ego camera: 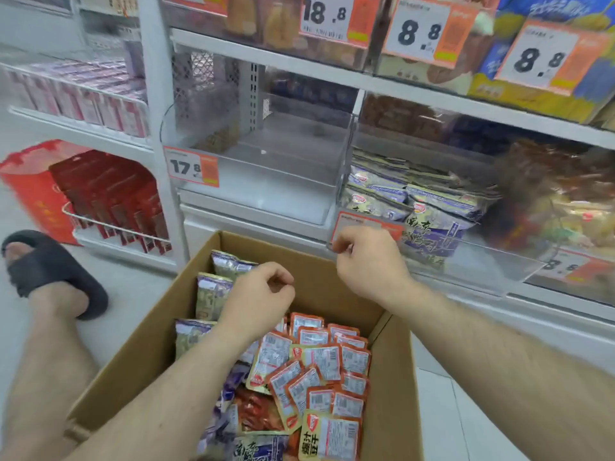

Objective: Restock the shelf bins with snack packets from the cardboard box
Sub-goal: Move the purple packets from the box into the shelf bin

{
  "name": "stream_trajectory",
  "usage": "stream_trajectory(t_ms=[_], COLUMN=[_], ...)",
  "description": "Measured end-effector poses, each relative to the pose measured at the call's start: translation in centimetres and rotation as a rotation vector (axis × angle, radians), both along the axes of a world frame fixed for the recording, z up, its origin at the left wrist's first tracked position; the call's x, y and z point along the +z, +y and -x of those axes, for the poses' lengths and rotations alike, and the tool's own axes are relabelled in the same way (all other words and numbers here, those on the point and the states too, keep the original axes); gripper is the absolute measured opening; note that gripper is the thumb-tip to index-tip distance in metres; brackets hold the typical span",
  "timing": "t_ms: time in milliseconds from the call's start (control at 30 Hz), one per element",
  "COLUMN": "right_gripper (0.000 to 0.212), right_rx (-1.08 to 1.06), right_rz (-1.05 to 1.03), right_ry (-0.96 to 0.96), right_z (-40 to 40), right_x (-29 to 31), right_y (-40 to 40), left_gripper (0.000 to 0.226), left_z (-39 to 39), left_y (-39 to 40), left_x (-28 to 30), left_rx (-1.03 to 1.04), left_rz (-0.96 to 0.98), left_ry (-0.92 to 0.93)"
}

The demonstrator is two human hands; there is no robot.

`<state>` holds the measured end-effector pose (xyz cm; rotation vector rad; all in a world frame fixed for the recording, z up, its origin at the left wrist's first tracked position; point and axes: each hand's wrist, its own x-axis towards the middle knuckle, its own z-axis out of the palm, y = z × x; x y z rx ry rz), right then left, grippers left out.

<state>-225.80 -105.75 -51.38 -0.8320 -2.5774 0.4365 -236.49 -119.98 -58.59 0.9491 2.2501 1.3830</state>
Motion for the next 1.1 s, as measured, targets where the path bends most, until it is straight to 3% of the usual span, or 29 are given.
stream_trajectory(t_ms=[167,333,500,633,700,767,800,933,1000,1100], right_gripper=[0.02,0.015,0.065,0.079,0.065,0.028,0.02,0.028,0.028,0.035], right_rx=[-0.007,-0.006,-0.022,-0.107,-0.097,-0.039,0.021,0.389,0.524,0.588], right_rz=[0.411,0.67,0.836,0.936,0.902,0.761,0.662,0.153,0.064,0.053], right_ry=[-0.275,-0.353,-0.28,-0.191,-0.121,-0.021,0.045,0.289,0.296,0.214], right_z=[3.5,7.0,10.1,10.4,9.0,6.8,5.5,2.3,1.2,-0.2], right_x=[-8.4,-14.2,-17.1,-17.8,-16.1,-13.8,-12.6,-10.9,-11.4,-12.1], right_y=[-2.1,-6.3,-11.5,-11.7,-11.0,-10.1,-9.9,-9.5,-9.5,-9.4], left_gripper=[0.007,0.005,0.007,0.011,0.02,0.033,0.042,0.087,0.077,0.029], left_z=[2.7,3.9,4.3,4.5,4.5,4.3,4.4,4.5,4.3,4.0], left_y=[-5.4,-8.4,-9.3,-9.4,-9.7,-9.8,-9.8,-9.1,-8.9,-9.1], left_x=[-2.1,-2.9,-3.8,-4.2,-3.7,-2.9,-2.6,-2.5,-2.6,-2.9], left_rx=[0.198,0.314,0.344,0.271,0.266,0.246,0.225,0.002,-0.075,-0.002], left_rz=[0.096,0.109,0.112,0.17,0.187,0.179,0.153,0.017,-0.022,-0.021], left_ry=[-0.24,-0.384,-0.495,-0.594,-0.659,-0.778,-0.88,-1.4,-1.452,-1.37])
